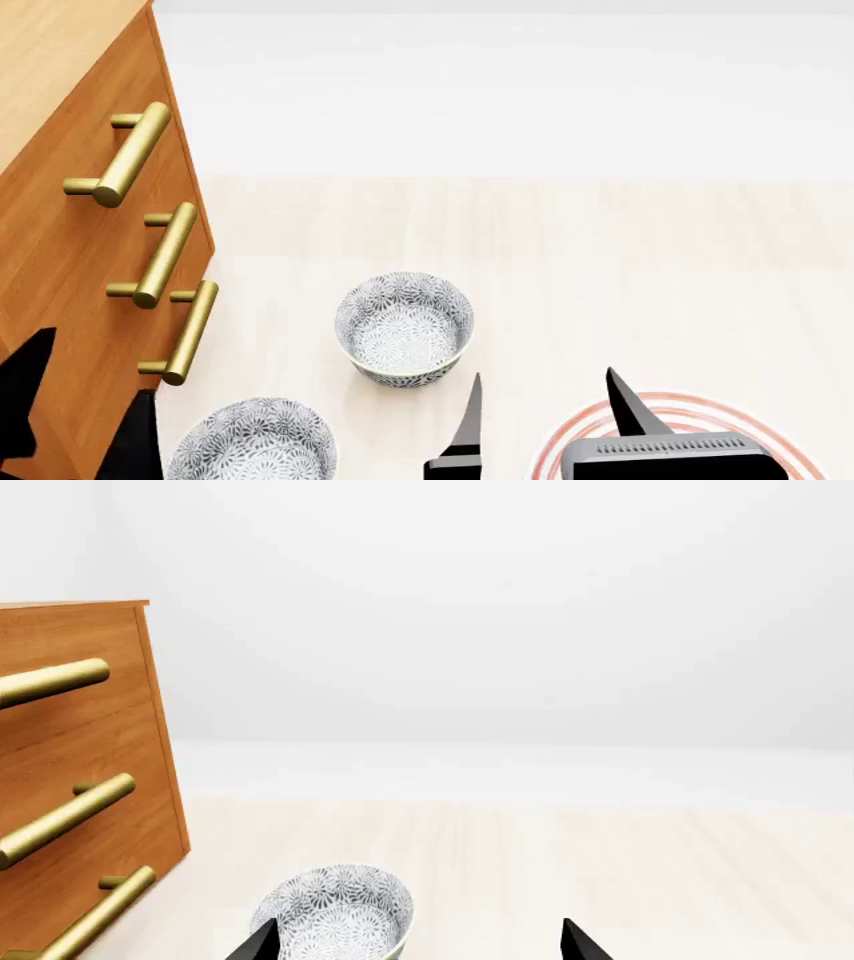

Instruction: Open the top drawer of the cabinet.

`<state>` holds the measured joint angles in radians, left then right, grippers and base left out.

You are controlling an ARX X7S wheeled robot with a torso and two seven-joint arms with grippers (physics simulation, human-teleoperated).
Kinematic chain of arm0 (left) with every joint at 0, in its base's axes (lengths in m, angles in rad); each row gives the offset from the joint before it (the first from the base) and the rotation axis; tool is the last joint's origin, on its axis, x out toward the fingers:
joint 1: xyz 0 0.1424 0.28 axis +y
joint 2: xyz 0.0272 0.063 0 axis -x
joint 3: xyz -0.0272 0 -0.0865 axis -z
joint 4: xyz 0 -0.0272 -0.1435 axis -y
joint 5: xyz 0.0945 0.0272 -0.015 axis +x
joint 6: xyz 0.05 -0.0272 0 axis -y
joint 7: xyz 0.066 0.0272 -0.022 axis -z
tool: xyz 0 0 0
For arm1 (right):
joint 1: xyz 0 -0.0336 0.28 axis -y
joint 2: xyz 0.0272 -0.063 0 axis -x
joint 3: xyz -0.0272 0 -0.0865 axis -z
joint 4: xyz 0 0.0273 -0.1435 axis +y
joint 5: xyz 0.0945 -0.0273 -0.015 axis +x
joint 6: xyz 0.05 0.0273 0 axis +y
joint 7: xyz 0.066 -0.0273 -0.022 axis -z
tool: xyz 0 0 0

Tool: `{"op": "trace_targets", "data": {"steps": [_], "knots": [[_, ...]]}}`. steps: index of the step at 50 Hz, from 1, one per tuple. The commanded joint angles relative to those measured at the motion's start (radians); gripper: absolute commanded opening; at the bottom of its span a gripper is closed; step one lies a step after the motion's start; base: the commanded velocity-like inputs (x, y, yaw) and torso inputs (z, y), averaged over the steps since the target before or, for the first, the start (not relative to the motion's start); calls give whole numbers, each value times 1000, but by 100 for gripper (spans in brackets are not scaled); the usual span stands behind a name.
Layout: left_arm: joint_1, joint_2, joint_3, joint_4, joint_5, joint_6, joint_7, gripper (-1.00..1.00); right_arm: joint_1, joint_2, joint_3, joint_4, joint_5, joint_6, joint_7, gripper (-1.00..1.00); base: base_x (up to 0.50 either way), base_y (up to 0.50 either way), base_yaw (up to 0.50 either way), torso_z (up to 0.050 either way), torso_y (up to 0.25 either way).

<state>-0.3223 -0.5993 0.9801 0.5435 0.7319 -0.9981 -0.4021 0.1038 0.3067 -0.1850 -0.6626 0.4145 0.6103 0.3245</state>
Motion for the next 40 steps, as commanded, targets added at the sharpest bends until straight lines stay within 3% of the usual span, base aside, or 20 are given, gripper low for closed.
{"op": "trace_targets", "data": {"steps": [1, 8, 29, 40], "knots": [[-27, -22, 72, -21, 111, -44, 9, 100, 3, 4, -4, -3, 1, 1, 7, 100, 0, 0, 0, 0, 0], [-49, -15, 81, -43, 121, -45, 27, 100, 3, 5, -11, 2, -2, -4, 9, 100, 0, 0, 0, 0, 0], [-379, 46, 57, -195, 90, -24, 238, 100, 9, 19, -30, 27, -20, -11, 17, 100, 0, 0, 0, 0, 0], [-485, 88, 49, -363, 35, 34, 270, 100, 11, 22, -30, 19, -13, -7, 24, 100, 0, 0, 0, 0, 0]]}}
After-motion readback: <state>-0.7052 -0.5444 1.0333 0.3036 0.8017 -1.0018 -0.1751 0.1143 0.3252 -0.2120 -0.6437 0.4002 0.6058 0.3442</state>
